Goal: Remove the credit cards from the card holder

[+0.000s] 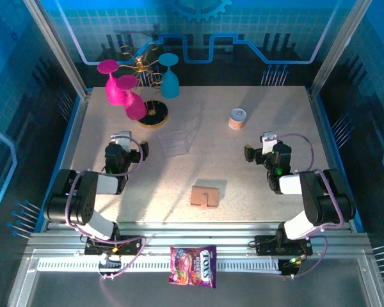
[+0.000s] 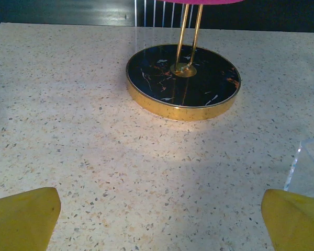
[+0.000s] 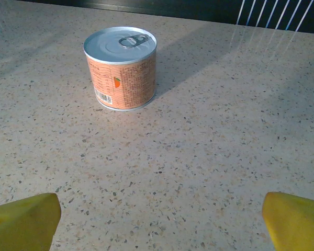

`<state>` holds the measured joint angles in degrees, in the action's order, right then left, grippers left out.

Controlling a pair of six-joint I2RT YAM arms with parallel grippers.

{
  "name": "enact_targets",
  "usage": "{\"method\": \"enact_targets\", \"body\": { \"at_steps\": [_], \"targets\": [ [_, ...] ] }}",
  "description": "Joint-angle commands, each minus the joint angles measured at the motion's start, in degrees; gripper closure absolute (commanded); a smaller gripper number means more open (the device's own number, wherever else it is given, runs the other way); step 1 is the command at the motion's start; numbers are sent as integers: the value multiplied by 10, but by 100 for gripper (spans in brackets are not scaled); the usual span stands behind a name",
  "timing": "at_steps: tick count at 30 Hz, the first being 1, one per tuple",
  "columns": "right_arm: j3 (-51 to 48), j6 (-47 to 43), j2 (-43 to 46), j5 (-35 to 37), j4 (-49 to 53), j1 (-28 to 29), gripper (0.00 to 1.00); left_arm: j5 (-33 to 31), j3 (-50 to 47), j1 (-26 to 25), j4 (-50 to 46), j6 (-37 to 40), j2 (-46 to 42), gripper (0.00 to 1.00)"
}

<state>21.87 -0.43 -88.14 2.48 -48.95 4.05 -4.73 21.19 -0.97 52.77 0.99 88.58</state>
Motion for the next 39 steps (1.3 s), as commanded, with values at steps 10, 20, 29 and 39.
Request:
{"method": "enact_targets", "body": {
  "at_steps": [10,20,29,39],
  "targets": [
    [12,-5,-2,-7,-17,-7,0,-1,9,2,0,-5,3,1],
    [12,-3,-2,-10,-16,-10,0,-1,9,2,0,-5,3,1],
    [12,-1,-2,-16,-16,-12,0,0,10,3,0,-6,3,1],
    [11,-5,0,0,-17,-6,0,0,6,2,4,-4,2,1]
  ]
}}
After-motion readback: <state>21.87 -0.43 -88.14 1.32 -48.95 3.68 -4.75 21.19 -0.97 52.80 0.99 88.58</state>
